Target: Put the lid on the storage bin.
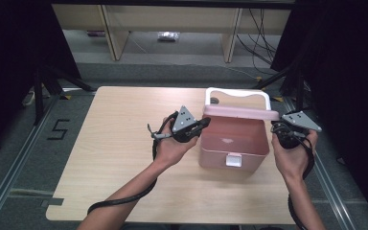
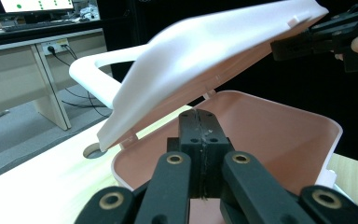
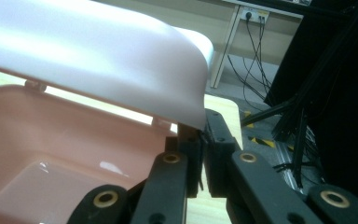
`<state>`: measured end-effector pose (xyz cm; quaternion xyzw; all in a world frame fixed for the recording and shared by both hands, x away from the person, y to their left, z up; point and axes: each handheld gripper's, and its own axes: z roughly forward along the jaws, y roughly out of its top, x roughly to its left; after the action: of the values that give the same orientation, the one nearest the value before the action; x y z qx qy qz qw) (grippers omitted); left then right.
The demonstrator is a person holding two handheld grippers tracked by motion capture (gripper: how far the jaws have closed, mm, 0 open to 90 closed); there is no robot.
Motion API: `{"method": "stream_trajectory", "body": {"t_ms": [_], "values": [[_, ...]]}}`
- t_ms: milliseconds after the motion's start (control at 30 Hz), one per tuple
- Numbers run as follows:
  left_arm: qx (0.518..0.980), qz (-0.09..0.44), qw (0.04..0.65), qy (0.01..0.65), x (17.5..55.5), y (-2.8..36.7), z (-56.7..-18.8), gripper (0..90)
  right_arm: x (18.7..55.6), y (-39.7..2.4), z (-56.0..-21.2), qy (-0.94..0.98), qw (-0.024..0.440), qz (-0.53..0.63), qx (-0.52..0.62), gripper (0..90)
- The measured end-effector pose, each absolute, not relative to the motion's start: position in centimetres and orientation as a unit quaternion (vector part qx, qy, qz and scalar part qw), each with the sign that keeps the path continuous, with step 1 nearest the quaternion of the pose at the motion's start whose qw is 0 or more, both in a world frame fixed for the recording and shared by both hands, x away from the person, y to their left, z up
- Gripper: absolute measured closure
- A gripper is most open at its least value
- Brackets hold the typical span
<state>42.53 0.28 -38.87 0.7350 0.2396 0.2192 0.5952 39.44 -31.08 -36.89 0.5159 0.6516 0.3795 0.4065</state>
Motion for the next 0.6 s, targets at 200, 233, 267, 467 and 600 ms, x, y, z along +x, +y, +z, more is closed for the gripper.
{"method": "stream_trajectory", "body": {"t_ms": [200, 233, 267, 467, 600], "values": [[0.735, 0.219, 0.595, 0.24, 42.51, 0.27, -38.91, 90.0, 39.15, -31.01, -37.32, 0.648, 0.409, 0.383, 0.516, 87.5], [0.736, 0.219, 0.595, 0.239, 42.5, 0.26, -38.92, 90.0, 39.22, -31.16, -37.36, 0.654, 0.413, 0.381, 0.507, 87.5], [0.736, 0.219, 0.595, 0.239, 42.5, 0.26, -38.93, 90.0, 39.17, -31.14, -37.41, 0.653, 0.412, 0.382, 0.508, 87.4], [0.735, 0.219, 0.596, 0.24, 42.45, 0.24, -38.84, 90.0, 39.0, -31.29, -37.43, 0.661, 0.41, 0.375, 0.504, 87.1], [0.735, 0.22, 0.595, 0.24, 42.46, 0.25, -38.8, 90.0, 38.78, -31.08, -37.51, 0.655, 0.399, 0.377, 0.519, 87.0]]}}
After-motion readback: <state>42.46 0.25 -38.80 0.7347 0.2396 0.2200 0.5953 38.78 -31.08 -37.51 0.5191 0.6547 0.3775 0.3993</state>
